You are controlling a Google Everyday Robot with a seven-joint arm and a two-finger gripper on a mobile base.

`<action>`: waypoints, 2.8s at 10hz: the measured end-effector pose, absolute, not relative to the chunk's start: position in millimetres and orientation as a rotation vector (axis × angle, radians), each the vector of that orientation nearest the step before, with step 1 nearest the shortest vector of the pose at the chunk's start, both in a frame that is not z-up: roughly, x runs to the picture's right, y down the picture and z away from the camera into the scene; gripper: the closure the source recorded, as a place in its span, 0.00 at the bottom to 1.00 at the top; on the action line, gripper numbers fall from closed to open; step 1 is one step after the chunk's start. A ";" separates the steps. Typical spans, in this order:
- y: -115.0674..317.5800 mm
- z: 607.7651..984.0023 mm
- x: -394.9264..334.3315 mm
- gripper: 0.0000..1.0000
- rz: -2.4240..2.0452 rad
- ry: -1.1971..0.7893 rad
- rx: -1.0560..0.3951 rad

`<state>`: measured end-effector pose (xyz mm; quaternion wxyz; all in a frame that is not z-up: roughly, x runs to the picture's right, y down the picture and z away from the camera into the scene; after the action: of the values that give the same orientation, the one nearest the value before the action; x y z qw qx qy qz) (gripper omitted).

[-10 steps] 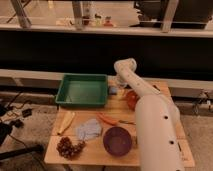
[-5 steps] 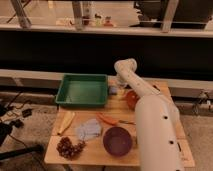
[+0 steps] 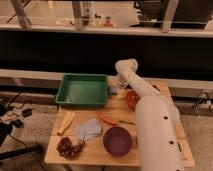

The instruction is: Place sponge in red bowl

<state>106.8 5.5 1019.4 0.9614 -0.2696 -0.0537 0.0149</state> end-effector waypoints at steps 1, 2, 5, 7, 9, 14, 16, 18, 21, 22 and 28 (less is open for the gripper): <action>6.6 1020.2 107.4 0.30 0.028 -0.113 -0.549; 8.3 1019.3 107.6 0.39 0.028 -0.120 -0.558; 8.0 1020.6 108.0 0.61 0.021 -0.121 -0.559; 6.5 1018.0 109.6 0.61 0.020 -0.119 -0.558; 7.7 1018.0 112.3 0.61 0.020 -0.115 -0.560; -11.4 997.5 122.3 0.61 0.025 -0.106 -0.513; -31.2 973.6 135.5 0.61 0.031 -0.092 -0.469; -41.7 960.1 156.5 0.61 0.036 -0.059 -0.429; -53.4 940.5 172.7 0.61 0.052 -0.033 -0.390; -54.0 933.9 180.9 0.61 0.057 -0.022 -0.386; -35.5 891.6 208.9 0.61 0.085 0.013 -0.396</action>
<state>208.9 -35.5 891.6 0.9796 -0.1965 0.0065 0.0422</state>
